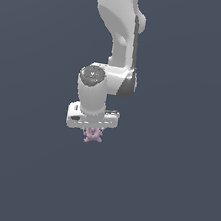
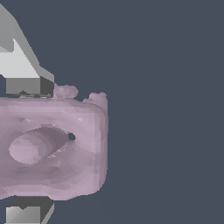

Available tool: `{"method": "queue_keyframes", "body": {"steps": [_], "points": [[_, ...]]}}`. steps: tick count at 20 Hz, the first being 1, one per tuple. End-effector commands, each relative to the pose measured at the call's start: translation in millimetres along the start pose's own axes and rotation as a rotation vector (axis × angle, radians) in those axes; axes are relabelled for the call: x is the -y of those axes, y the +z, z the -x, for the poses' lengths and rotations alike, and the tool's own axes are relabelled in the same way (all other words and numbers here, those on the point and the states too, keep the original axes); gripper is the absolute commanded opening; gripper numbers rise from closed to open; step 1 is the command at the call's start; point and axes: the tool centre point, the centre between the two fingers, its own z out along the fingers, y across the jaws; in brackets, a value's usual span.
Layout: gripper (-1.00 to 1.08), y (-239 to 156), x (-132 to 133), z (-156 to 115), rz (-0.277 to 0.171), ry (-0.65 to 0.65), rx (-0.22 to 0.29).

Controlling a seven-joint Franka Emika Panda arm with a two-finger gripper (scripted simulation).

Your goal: Pick up the object and move it to a goal position.

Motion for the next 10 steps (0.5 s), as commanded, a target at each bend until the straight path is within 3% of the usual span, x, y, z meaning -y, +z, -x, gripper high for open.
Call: {"method": "queue_keyframes", "body": {"steps": [1, 10], "points": [[-1.0, -21, 17, 1, 0.0, 0.0, 0.0], [-1.0, -107, 90, 3, 0.001, 0.002, 0.006]]}}
